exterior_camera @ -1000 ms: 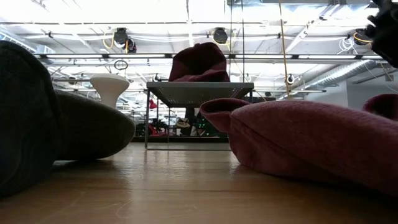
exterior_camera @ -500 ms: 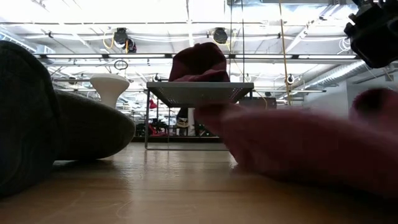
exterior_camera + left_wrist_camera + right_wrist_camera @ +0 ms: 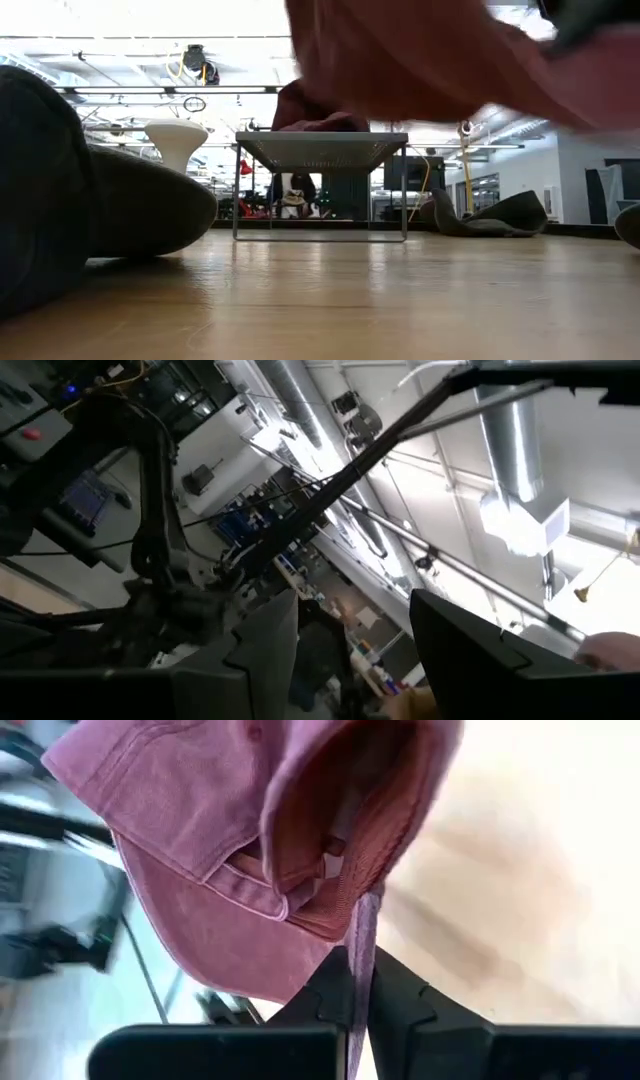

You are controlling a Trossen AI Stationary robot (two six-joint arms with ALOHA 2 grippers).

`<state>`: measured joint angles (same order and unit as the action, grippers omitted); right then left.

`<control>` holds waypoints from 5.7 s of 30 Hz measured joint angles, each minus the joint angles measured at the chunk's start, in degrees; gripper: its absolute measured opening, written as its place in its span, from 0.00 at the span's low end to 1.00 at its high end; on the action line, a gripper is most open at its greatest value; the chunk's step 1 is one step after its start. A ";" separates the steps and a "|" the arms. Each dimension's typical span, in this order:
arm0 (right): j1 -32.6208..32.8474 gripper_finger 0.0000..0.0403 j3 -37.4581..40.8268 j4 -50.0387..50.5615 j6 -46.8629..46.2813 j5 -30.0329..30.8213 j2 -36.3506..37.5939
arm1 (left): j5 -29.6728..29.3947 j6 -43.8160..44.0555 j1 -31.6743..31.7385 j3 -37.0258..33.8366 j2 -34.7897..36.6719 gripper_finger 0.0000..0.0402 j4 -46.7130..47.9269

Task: Pick & Place hat
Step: Stack the red cap on top of the red cap on the shelf

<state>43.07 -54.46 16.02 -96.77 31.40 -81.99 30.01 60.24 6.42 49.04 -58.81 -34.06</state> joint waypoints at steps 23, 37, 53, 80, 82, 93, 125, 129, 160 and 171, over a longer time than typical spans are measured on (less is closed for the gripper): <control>-14.35 0.01 -0.28 1.45 41.63 20.53 19.79 | -9.45 -20.14 0.04 0.00 1.18 0.50 5.78; -23.37 0.01 -15.01 13.07 64.16 11.84 16.22 | -21.25 -24.58 0.04 19.54 1.48 0.50 53.48; -25.16 0.01 -27.76 16.69 79.64 4.20 3.95 | -24.04 -23.75 -3.04 34.88 -6.21 0.50 70.55; -25.20 0.01 -28.11 16.80 79.50 -2.97 4.05 | -21.50 -19.77 -9.33 34.88 -13.11 0.27 70.81; -25.20 0.01 -28.11 16.82 79.66 -2.98 4.06 | -21.50 -19.79 -9.34 34.88 -13.14 0.19 70.81; -25.00 0.13 -28.11 16.10 82.82 -7.76 4.59 | -22.41 -21.73 -9.34 34.88 -13.11 0.08 70.62; -23.85 0.44 -28.09 19.05 66.38 -13.38 12.15 | -51.56 -89.12 -9.08 49.78 -15.06 0.08 70.47; -23.85 0.44 -28.09 18.51 66.51 -13.38 12.14 | -60.35 -95.48 -8.81 50.92 -16.00 0.08 68.28; -23.98 0.42 -28.04 18.52 74.20 -13.25 12.63 | -86.41 -113.78 7.37 50.88 -36.16 0.08 22.99; -23.98 0.42 -28.04 18.81 78.84 -13.42 12.63 | -82.60 -112.07 11.02 50.88 -40.22 0.08 22.12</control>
<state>19.09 -82.50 34.83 -17.93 17.98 -69.36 -52.58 -51.83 17.44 99.92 -99.02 -11.94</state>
